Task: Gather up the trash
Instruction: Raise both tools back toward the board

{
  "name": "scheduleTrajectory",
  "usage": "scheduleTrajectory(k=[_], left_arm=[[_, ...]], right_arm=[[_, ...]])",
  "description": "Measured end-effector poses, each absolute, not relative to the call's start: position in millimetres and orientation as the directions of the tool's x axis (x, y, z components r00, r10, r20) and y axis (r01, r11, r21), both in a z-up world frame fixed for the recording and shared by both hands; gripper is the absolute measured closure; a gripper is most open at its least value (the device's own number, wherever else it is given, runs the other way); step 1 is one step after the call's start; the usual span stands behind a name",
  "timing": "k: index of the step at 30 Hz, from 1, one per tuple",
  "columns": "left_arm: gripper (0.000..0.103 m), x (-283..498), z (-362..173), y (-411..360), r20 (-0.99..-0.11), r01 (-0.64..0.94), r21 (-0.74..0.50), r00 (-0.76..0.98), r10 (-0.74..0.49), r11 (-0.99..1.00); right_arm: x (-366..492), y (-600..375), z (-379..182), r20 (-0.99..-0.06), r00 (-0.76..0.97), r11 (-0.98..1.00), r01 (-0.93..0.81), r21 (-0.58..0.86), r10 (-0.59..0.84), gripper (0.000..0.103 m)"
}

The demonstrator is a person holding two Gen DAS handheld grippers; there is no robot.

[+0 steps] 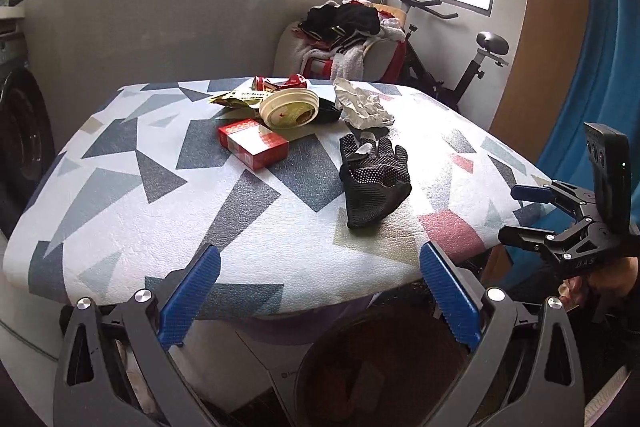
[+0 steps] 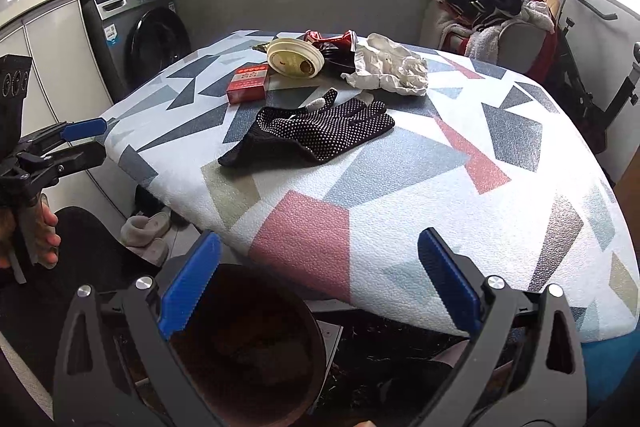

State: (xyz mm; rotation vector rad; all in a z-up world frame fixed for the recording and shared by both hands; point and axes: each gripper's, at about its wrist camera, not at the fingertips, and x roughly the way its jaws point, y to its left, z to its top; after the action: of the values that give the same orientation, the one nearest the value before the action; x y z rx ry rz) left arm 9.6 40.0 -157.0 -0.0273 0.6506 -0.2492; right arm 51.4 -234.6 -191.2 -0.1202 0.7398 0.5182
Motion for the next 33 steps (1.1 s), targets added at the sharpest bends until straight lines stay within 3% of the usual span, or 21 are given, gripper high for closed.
scheduleTrajectory(k=[13, 17, 33], left_arm=[[0.006, 36.8, -130.8, 74.9, -0.559, 0.205, -0.148, 0.79, -0.253, 0.967], [0.006, 43.0, -131.4, 83.6, -0.569, 0.186, -0.151, 0.787, -0.239, 0.971], [0.006, 55.0, -147.7, 114.3, -0.616, 0.074, -0.175, 0.769, -0.168, 0.982]], right_arm=[[95.7, -202.1, -175.7, -0.662, 0.629, 0.856, -0.516, 0.036, 0.407, 0.006], [104.0, -182.8, -181.4, -0.676, 0.615, 0.832, -0.554, -0.003, 0.407, 0.017], [131.3, -123.6, -207.0, -0.746, 0.532, 0.766, -0.641, -0.047, 0.399, 0.031]])
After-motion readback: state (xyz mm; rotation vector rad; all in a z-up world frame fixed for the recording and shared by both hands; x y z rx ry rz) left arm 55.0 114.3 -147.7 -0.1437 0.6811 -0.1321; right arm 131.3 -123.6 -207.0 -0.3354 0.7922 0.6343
